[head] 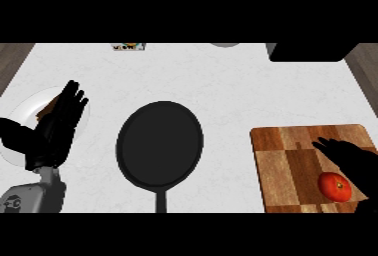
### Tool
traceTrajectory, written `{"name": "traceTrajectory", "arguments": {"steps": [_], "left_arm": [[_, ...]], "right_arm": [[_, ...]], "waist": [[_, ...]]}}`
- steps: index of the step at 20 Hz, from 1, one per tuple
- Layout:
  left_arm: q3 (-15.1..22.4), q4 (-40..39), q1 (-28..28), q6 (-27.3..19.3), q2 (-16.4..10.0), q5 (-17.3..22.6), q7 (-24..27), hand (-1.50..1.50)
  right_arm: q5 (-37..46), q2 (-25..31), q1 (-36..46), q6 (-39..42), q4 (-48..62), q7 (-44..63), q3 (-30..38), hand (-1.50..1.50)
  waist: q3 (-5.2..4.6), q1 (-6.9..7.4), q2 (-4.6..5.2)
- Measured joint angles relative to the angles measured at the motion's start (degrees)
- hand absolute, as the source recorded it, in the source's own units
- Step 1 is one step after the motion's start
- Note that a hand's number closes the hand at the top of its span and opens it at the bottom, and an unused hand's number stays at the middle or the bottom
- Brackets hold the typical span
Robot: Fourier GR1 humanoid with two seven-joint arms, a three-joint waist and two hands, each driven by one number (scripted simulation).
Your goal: Pick the tomato from the cutting board and place it in the pan
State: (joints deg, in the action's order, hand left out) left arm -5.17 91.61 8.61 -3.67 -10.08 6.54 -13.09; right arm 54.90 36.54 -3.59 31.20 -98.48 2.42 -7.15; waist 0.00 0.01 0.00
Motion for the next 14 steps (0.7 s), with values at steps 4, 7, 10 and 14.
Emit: {"name": "traceTrajectory", "arguments": {"steps": [4,7,10,14], "left_arm": [[0.02,0.60,-0.10,-0.03,0.38,-0.56,-0.52,0.00],[-0.50,-1.44,1.81,0.26,0.51,-0.35,-0.34,0.00],[-0.93,-2.21,1.99,0.50,0.47,-0.56,-0.05,0.00],[-0.86,-2.00,2.17,0.34,0.83,-1.05,-0.30,0.00]], "right_arm": [[2.06,-0.98,0.51,-2.21,3.77,-3.58,0.94,-1.50],[3.34,-2.94,0.92,-3.81,5.81,-4.69,1.08,-1.50],[3.82,-3.44,2.02,-4.05,8.53,-6.93,2.56,-1.50],[5.85,-5.70,1.62,-4.31,10.01,-7.33,1.89,1.50]], "waist": [[0.01,-0.02,0.00],[0.00,-0.07,0.00],[0.01,-0.04,0.02],[0.00,-0.07,0.00]]}}
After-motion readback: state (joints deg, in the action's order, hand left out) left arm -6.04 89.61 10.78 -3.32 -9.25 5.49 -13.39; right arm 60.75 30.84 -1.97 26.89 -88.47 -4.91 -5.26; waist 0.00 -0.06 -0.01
